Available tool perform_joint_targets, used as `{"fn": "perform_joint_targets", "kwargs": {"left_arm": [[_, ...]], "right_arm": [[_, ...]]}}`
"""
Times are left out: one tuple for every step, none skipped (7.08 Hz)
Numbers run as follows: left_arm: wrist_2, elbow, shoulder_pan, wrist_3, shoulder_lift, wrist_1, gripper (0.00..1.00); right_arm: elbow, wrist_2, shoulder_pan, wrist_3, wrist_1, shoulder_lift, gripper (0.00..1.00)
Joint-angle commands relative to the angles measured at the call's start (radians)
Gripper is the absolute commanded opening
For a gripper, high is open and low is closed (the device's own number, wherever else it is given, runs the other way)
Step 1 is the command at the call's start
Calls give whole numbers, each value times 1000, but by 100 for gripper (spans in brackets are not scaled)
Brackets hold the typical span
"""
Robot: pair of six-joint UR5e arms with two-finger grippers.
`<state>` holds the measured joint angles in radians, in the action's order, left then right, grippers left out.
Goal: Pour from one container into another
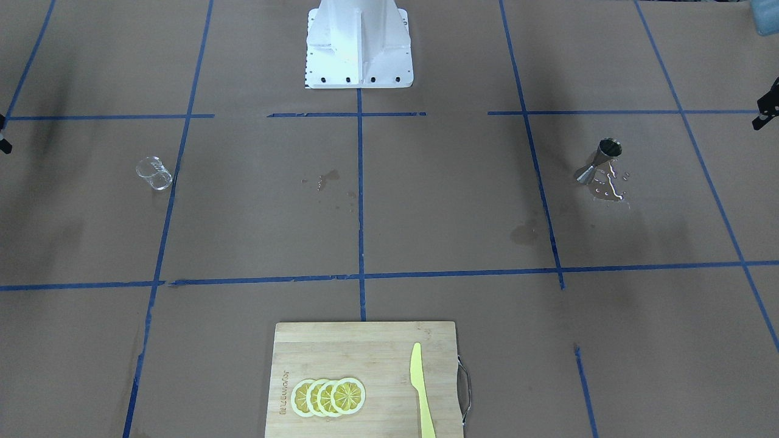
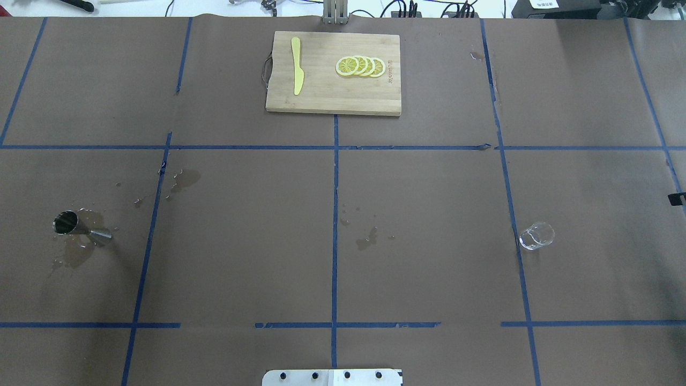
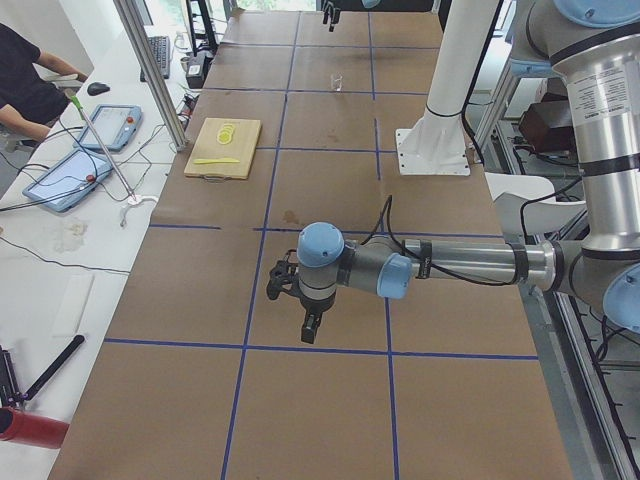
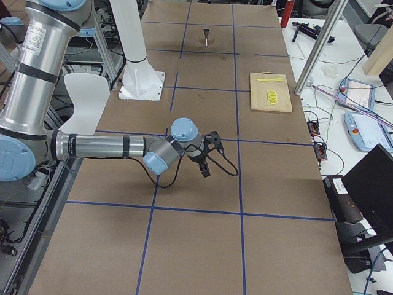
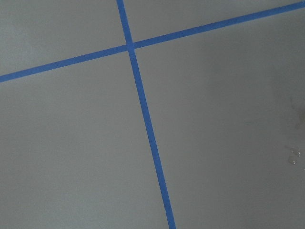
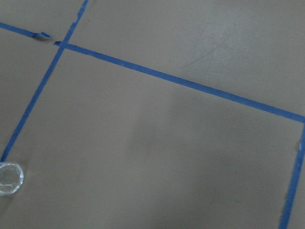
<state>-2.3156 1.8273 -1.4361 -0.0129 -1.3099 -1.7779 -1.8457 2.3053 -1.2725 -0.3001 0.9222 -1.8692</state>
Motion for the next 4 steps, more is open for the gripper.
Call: {"fn": "perform_joint_targets", "kwargs": {"left_arm": [[-8,4,-1,-4,0,9,100],[-25,4,-1,-5,0,9,100],[-71,15,-3,-7,1,20,100],[-100,48,-19,-2,-12,125,100]], "right_arm": [[-4,58,-128,230,430,100,100],[-7,78,-175,299,645,169,100],[-7,77,-197,368,848,227,100],[-9,75,-246,427,983,276,100]]}}
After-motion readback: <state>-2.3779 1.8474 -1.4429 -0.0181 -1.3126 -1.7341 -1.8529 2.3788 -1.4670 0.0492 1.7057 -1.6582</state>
